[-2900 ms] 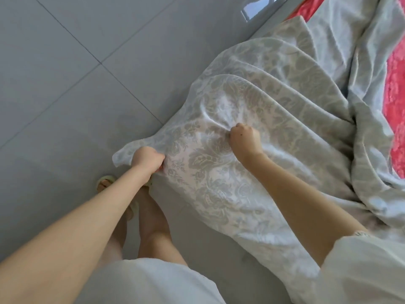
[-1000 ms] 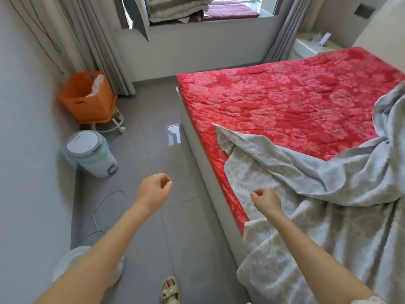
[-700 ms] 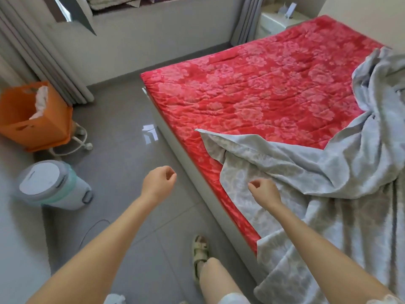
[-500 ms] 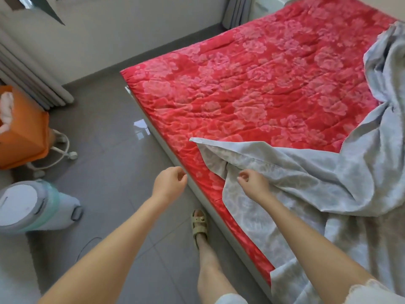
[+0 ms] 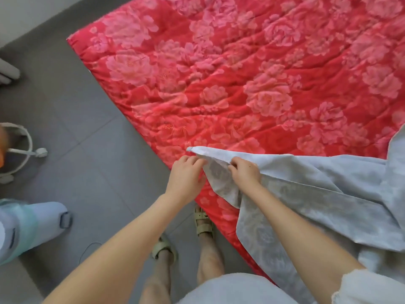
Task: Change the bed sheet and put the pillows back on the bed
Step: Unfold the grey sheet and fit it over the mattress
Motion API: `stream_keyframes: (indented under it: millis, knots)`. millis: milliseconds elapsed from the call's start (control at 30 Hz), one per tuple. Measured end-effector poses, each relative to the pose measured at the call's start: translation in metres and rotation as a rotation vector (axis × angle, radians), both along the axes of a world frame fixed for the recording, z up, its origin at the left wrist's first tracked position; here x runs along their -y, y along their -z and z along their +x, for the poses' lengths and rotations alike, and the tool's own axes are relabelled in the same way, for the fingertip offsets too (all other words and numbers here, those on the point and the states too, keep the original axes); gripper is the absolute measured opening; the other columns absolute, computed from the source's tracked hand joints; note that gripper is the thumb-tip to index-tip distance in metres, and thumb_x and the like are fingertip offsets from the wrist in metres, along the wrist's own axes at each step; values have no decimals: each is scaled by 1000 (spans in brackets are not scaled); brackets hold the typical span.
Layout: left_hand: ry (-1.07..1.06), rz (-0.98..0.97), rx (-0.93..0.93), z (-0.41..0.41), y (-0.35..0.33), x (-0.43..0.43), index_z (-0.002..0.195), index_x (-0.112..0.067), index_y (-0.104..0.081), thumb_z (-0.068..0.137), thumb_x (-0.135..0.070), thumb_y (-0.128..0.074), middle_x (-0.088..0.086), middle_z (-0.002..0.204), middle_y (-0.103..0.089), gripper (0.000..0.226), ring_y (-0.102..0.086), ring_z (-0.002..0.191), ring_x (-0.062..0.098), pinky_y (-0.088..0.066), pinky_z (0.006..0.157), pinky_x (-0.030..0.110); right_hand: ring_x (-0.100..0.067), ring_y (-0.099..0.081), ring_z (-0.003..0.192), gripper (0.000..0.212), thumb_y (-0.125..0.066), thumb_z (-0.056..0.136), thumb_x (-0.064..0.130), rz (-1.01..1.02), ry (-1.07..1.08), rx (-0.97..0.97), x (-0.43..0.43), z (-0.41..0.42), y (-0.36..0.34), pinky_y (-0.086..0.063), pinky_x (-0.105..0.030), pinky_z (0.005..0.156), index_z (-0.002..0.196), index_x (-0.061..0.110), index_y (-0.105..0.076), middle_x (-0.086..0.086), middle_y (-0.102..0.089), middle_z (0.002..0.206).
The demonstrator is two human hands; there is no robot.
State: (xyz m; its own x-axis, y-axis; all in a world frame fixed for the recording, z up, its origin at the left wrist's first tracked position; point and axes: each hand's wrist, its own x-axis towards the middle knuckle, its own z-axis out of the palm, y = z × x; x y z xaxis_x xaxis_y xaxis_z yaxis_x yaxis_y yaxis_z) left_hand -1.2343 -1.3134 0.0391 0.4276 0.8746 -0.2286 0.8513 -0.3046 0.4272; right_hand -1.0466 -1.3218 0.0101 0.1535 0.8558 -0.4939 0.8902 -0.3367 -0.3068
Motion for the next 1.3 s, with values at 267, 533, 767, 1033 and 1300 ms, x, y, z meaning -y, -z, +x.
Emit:
stream_keyframes:
  millis: [267, 533, 767, 1033, 1300]
  knots:
    - [341, 281, 191, -4, -36, -45, 77, -18, -68, 72, -25, -54, -4, 83, -66, 16, -61, 82, 23, -35, 81, 33, -10, -51, 69, 17, -54, 91, 30, 292, -80, -341, 9, -38, -109, -33, -28, 61, 90, 16, -64, 9, -61, 75]
    - [381, -137, 85, -81, -150, -95, 52, -17, -32, 73, -26, -66, -4, 53, -29, 41, -23, 49, 10, -18, 48, 24, -17, -61, 83, 30, -63, 87, 41, 240, -56, -122, 29, -24, -160, -40, -32, 70, 109, 21, -67, 3, -69, 88]
    - [-6, -308, 105, -203, -233, -142, 54, -5, -44, 66, -56, -77, 0, 53, -34, 62, -31, 50, 11, -25, 51, 27, -32, -62, 58, 7, -67, 59, 20, 550, -13, 422, 12, -1, -210, -46, -42, 65, 60, 12, -67, -9, -64, 58]
    - [-476, -345, 509, -317, -289, -176, 71, -11, -74, 73, -17, -78, 17, 77, -67, 8, -59, 60, 24, -51, 62, 30, -36, -60, 87, 16, -50, 91, 9, 655, 71, 487, -116, -76, -286, -35, -36, 65, 100, 10, -63, -14, -65, 99]
    - [-695, -98, 470, -394, -289, -266, 84, -2, -72, 77, -20, -76, 16, 77, -63, 19, -53, 65, 27, -46, 69, 33, -37, -58, 86, 13, -41, 91, -1, 685, -43, 373, -264, -156, -313, -33, -36, 65, 96, 2, -53, -21, -62, 96]
